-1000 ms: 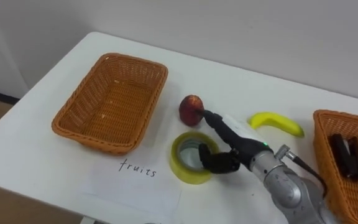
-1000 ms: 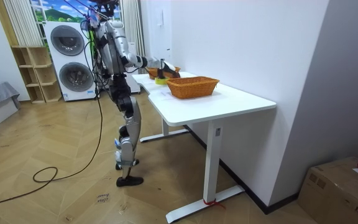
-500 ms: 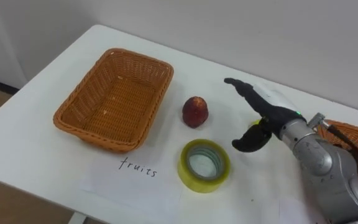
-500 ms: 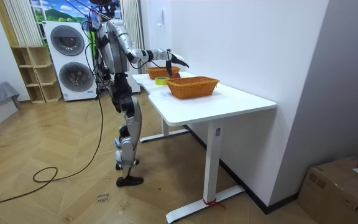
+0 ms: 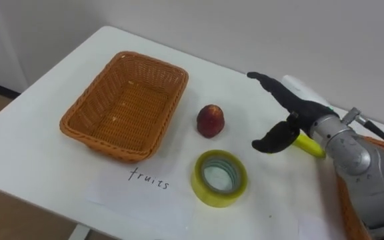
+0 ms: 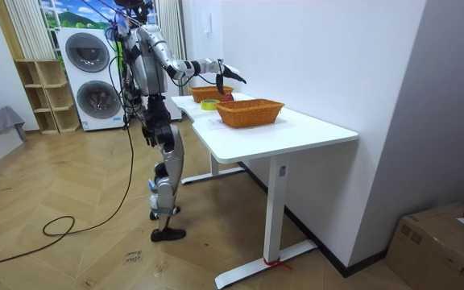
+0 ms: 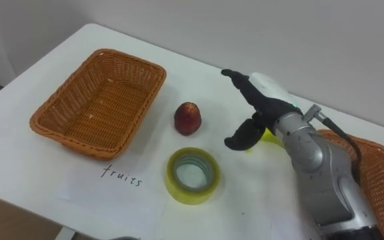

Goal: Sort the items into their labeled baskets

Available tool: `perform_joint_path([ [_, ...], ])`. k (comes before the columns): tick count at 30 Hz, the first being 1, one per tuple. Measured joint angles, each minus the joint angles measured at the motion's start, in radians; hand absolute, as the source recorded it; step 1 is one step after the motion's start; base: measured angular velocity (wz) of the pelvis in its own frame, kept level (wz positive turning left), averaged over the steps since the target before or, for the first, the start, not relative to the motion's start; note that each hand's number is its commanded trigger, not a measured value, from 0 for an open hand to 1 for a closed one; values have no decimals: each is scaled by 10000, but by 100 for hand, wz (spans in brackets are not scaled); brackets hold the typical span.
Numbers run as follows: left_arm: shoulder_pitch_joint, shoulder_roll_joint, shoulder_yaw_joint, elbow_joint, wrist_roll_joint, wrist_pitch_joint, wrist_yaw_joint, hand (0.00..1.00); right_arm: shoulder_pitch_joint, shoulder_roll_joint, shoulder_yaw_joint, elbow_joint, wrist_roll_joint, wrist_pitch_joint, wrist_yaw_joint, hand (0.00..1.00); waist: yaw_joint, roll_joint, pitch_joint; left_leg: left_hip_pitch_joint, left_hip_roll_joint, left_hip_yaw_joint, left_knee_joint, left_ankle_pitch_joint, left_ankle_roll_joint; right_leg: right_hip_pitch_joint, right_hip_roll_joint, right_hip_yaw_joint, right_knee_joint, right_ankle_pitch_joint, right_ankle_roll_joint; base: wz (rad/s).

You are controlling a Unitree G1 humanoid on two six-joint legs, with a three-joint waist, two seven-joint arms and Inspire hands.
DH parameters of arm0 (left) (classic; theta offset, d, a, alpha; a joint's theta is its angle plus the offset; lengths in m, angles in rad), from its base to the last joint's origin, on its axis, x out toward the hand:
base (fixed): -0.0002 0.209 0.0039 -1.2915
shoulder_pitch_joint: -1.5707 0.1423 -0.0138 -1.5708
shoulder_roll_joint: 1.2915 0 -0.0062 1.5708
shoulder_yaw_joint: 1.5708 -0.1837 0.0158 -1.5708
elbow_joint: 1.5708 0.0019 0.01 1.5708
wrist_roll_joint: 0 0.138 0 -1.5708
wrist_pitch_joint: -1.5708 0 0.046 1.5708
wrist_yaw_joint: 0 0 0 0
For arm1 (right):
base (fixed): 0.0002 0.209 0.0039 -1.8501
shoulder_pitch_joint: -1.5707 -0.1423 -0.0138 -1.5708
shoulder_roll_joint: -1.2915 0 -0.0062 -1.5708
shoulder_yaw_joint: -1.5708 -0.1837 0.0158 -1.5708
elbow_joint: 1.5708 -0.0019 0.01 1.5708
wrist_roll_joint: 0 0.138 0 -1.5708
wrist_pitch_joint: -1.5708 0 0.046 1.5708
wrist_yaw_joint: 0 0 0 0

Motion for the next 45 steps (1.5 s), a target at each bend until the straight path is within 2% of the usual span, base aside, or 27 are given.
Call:
perform_joint_path([
  [9, -23, 0, 33, 59, -4, 32, -38, 0, 53, -27, 1, -31, 1345, 114, 615, 0, -14, -54, -35, 8, 7, -14, 54, 0, 0, 6, 5, 9, -19, 0, 0, 0],
  [11, -113, 7, 68, 65, 0, 101, -39, 0, 114, -36, 1, 152, 2020, 167, 897, 0, -36, -62, -37, 27, 3, -29, 56, 0, 0, 45, 4, 8, -19, 0, 0, 3],
  [17, -238, 26, 65, 253, -2, 230, -39, 0, 116, -32, 3, 913, 2568, 338, 1498, 0, 29, -47, -25, 120, 4, -52, 12, -3, -1, 160, 5, -12, -19, 0, 0, 0],
  [22, -284, 22, 62, 254, -2, 460, -38, 0, 202, -29, 37, 1172, 2702, 664, 1802, 0, 226, -53, -23, 101, 1, -62, 47, -3, -2, 161, 4, -61, -9, 0, 0, 0],
  [28, -311, 16, 49, 255, -4, 659, -38, 0, 344, -20, 47, 1220, 2743, 848, 2061, 0, 288, -90, -8, 12, -7, -158, 152, -3, -3, 153, -4, -194, -1, 0, 0, 6],
  [39, -451, 17, -340, 208, -5, 719, 8, 0, 346, -3, 59, 1249, 2799, 863, 2255, 0, 298, -44, 16, -25, -9, -148, 216, -4, -5, 145, -10, -243, 5, 0, 0, 0],
  [45, -467, 9, -488, 208, -4, 869, 10, 0, 345, -3, 57, 1250, 2800, 869, 2256, 0, 287, 14, 1, -31, -7, -147, 215, -4, -6, 136, -9, -246, 5, 0, 0, 0],
])
